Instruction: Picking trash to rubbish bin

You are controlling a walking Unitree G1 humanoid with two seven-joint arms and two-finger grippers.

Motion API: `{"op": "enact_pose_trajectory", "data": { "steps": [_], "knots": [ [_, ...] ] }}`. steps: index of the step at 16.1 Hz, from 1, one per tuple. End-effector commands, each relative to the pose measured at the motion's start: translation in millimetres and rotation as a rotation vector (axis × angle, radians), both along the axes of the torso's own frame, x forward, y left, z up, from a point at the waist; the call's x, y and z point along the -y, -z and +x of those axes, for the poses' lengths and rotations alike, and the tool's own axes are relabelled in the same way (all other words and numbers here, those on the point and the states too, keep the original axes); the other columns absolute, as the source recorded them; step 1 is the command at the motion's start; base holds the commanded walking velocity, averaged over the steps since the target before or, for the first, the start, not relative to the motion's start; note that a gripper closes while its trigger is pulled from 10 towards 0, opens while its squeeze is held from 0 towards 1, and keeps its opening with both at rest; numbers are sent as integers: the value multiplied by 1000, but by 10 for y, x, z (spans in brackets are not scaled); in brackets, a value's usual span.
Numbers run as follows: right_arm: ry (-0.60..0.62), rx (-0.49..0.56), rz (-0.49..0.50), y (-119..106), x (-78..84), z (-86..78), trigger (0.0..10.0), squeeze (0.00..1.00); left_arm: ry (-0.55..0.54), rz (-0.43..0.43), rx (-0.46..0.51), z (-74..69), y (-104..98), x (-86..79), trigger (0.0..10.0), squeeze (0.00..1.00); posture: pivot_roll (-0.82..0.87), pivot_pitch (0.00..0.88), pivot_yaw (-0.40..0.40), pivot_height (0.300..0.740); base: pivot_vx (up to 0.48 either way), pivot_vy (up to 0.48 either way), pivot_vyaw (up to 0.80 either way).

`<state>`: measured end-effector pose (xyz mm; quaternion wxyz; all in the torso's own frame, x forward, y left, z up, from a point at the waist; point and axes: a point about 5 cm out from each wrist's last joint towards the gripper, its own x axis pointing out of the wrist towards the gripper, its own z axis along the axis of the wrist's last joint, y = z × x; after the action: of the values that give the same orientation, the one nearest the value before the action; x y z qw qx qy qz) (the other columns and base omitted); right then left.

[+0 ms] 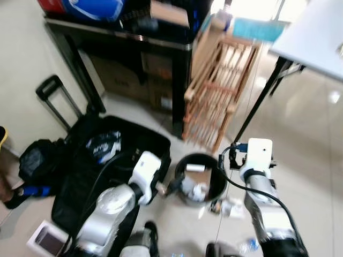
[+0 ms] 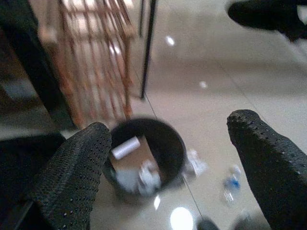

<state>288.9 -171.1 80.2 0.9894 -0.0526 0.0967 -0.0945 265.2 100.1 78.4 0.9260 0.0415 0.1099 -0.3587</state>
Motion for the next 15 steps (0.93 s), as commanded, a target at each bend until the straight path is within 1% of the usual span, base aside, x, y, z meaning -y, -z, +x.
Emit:
{"op": "enact_pose_trajectory", "data": {
  "steps": [1, 2, 3, 5, 6, 10, 13, 15],
  "knots": [
    [-8, 7, -6, -57, 3, -34, 10000, 0, -49, -1, 46, 75, -73, -22, 10000, 0, -1, 110, 28, 740, 0, 0, 0],
    [-18, 32, -21, -143, 11, -50, 10000, 0, -88, -47, 98, 167, -206, 54, 10000, 0, -14, 101, 23, 740, 0, 0, 0],
    [-14, 36, -21, -175, 19, -58, 10000, 0, -101, -68, 115, 203, -260, 87, 10000, 0, -21, 99, 25, 740, 0, 0, 0],
    [-4, 48, -22, -241, 21, -106, 10000, 0, -100, -67, 134, 234, -291, 105, 10000, 0, -34, 95, 34, 740, 0, 0, 0],
    [6, 55, -27, -284, 36, -167, 10000, 0, -108, -56, 154, 252, -314, 95, 10000, 0, -38, 94, 40, 740, 0, 0, 0],
    [18, 46, -42, -298, 89, -253, 10000, 0, -116, -62, 164, 275, -334, 97, 10000, 0, -58, 95, 47, 740, 0, -404, 0],
    [29, 36, -45, -306, 120, -264, 10000, 0, -106, -68, 159, 271, -309, 147, 10000, 0, -71, 90, 44, 740, 0, -469, 0],
    [27, 35, -47, -327, 113, -255, 10000, 0, -105, -72, 160, 278, -306, 165, 10000, 0, -75, 86, 43, 740, 0, -480, 0]
  ]
}}
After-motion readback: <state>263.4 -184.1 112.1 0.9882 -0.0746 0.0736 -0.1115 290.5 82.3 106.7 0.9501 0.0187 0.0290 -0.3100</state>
